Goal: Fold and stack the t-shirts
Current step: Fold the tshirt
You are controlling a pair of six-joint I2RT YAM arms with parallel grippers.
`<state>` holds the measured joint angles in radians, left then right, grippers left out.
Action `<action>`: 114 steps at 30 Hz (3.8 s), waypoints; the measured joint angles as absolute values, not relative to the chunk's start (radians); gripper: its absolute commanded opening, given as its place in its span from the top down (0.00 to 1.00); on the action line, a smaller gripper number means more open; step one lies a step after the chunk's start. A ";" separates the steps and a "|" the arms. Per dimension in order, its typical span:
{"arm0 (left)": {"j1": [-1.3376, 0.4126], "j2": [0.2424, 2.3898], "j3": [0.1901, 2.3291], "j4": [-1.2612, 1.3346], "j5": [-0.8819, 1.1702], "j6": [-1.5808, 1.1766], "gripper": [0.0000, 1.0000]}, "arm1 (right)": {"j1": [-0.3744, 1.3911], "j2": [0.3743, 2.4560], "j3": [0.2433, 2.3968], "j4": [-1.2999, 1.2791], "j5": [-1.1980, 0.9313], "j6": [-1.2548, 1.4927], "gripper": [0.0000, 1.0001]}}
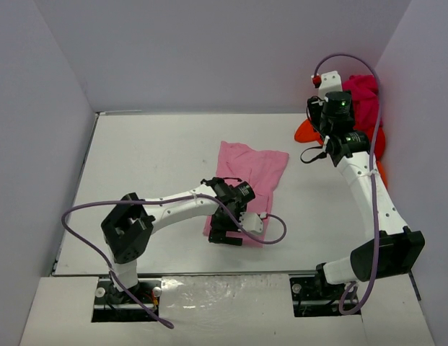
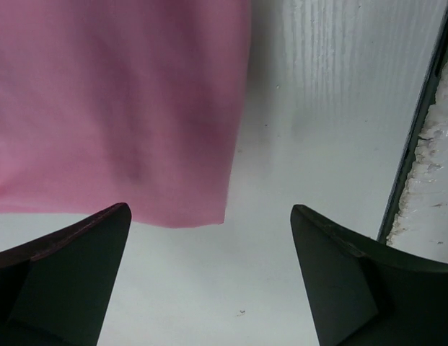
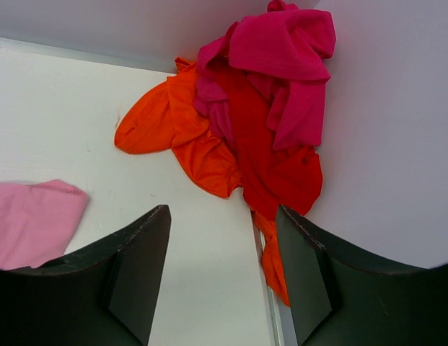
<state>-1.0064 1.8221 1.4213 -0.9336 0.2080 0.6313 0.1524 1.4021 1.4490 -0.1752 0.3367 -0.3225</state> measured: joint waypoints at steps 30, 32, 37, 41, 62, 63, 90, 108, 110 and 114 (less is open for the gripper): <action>-1.105 1.943 1.379 -0.753 0.164 0.597 0.79 | 0.205 1.621 1.440 -0.467 -0.266 -0.346 0.70; -1.105 1.946 1.382 -0.744 0.154 0.600 1.00 | 0.228 1.622 1.430 -0.482 -0.272 -0.356 0.70; -1.105 1.957 1.402 -0.753 0.148 0.592 1.00 | 0.282 1.641 1.405 -0.506 -0.283 -0.382 0.69; -1.105 1.957 1.402 -0.757 0.151 0.594 1.00 | 0.301 1.661 1.389 -0.533 -0.305 -0.402 0.69; -1.105 1.776 1.417 -1.117 0.309 0.586 1.00 | 0.496 1.995 1.380 -0.649 -0.324 -0.495 0.71; -1.105 1.770 1.431 -1.137 0.311 0.586 1.00 | 0.508 1.995 1.378 -0.652 -0.321 -0.499 0.71; -1.080 1.724 1.779 -1.325 0.274 0.626 1.00 | 0.533 1.618 1.406 -0.579 -0.160 -0.450 0.72; -0.974 1.947 1.927 -1.272 0.207 0.716 1.00 | 0.429 1.478 1.349 -0.408 0.012 -0.372 0.72; -0.971 1.966 1.946 -1.261 0.204 0.726 1.00 | 0.414 1.459 1.349 -0.387 0.037 -0.363 0.72; -0.959 1.993 1.974 -1.244 0.202 0.742 1.00 | 0.407 1.443 1.345 -0.341 0.087 -0.347 0.73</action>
<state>-0.9594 1.9933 1.9744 -1.2440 0.2016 0.7421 0.4070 1.4428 1.3450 -0.3412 0.0872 -0.3469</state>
